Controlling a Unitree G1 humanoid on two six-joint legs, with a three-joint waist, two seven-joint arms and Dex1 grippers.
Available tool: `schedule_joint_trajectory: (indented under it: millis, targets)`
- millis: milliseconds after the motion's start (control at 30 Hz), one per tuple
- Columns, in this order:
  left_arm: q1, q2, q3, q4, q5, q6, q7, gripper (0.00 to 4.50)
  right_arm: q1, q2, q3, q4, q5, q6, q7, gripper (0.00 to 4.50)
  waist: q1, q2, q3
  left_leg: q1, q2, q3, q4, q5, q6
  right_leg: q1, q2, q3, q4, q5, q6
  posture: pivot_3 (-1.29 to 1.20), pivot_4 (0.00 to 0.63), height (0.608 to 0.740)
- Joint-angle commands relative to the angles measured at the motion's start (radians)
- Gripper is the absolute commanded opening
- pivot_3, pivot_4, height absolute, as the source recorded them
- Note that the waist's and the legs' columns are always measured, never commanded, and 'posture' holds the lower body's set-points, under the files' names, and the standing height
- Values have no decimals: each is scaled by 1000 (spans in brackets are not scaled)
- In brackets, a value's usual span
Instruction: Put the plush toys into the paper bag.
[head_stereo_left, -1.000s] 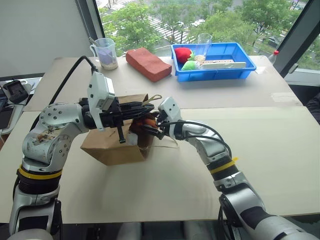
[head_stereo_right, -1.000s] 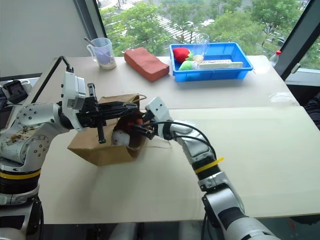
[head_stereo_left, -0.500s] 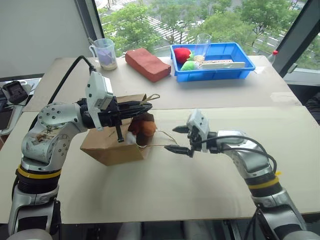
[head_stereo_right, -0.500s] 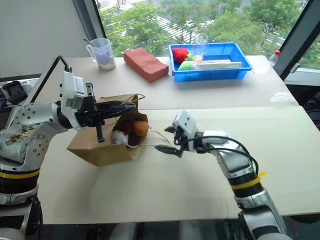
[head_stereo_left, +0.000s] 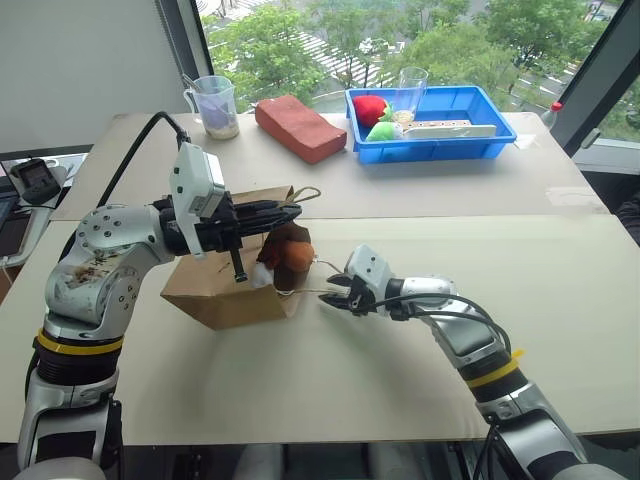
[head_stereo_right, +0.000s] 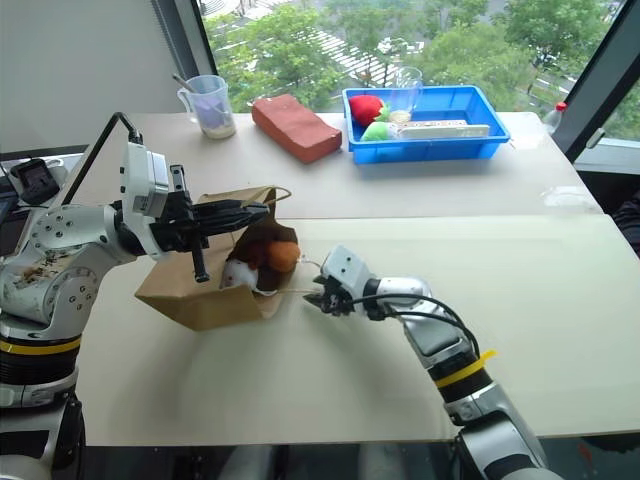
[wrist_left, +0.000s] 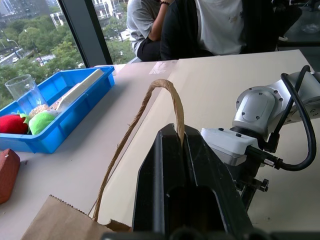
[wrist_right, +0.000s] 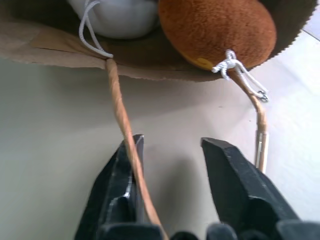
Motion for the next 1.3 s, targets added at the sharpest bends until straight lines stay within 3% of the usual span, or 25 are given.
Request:
schedule_joint_trajectory:
  millis: [33,100,233,433,600,800,900,1067,1300]
  targets:
    - [-8,-13,21,-4,-3,-30,7,0,13,12,-51,-42,-4,-29,-55,517,0,0,0,0,0,0,0,0,0,0,0,0,0,0,0,0,150,740]
    - [-17,-32,15,19,1,-38,8,0,26,35,-87,-92,21,-2,-92,62,0,0,0,0,0,0,0,0,0,0,0,0,0,0,0,0,150,740]
    - [-74,-87,-5,95,21,-58,23,0,40,72,-173,-214,74,72,-164,62,1,0,0,0,0,0,0,0,0,0,0,0,0,0,0,0,150,740]
    - [-299,-199,-56,417,137,-202,9,0,-33,37,-343,-531,138,242,-286,62,24,0,0,-1,-1,-1,1,2,-3,1,0,0,0,0,0,0,150,740]
    - [-487,-313,-71,716,178,-340,-82,0,-104,-69,-378,-682,166,359,-295,62,22,0,0,-2,-1,-2,1,1,-1,1,0,-2,-1,0,0,0,150,740]
    - [-563,-352,-74,874,188,-401,-218,0,-129,-105,-319,-800,161,440,-340,62,4,0,0,-2,-1,-1,1,-1,2,0,0,-1,-1,0,0,0,150,740]
    - [-546,-322,-92,922,224,-419,-292,0,-115,-45,-236,-781,161,490,-390,62,-8,0,0,-2,-1,-2,1,-1,2,0,0,-1,0,0,0,0,150,740]
    - [-541,-297,-120,980,274,-431,-368,0,-161,101,-133,-586,120,479,-462,62,-7,0,0,-1,-1,-2,1,0,1,0,0,-1,2,0,0,0,150,740]
    - [-532,-302,-120,931,276,-386,-376,0,-223,60,-111,-463,81,416,-414,62,2,0,0,-3,-1,-4,1,0,1,0,0,-3,1,0,0,0,150,740]
